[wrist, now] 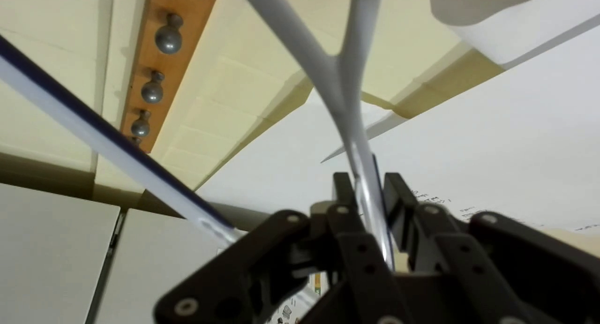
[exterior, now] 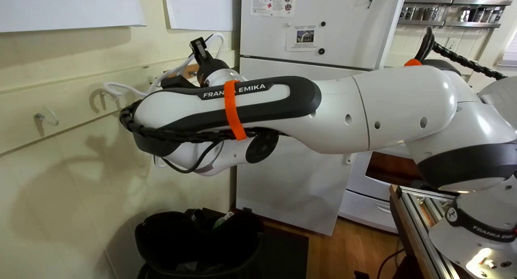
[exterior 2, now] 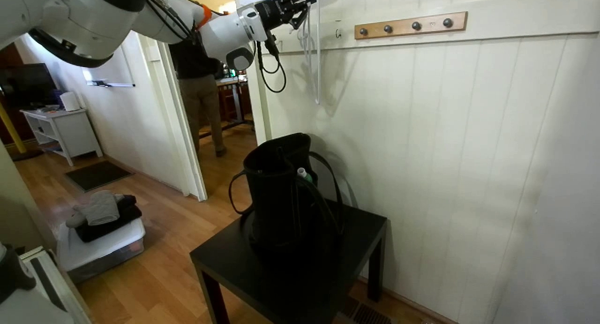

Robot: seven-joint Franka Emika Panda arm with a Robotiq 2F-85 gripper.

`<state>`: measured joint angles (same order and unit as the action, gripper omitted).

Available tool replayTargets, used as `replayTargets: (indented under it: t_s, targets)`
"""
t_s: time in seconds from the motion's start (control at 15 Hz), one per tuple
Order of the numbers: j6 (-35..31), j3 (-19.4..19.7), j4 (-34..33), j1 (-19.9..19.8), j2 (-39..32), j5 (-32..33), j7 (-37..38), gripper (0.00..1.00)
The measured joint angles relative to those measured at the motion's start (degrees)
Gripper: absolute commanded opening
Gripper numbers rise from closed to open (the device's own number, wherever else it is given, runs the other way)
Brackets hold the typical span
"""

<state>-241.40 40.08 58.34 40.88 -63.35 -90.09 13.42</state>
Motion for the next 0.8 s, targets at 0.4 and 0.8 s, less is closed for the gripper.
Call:
replayTargets:
  t_s: [0.4, 0.8]
  targets:
    - [0.2, -1.2, -0.8, 0.2, -0.2, 0.0, -4.7, 0.06]
    - [0.3, -2.5, -0.2, 0.7, -0.2, 0.0, -9.0, 0.06]
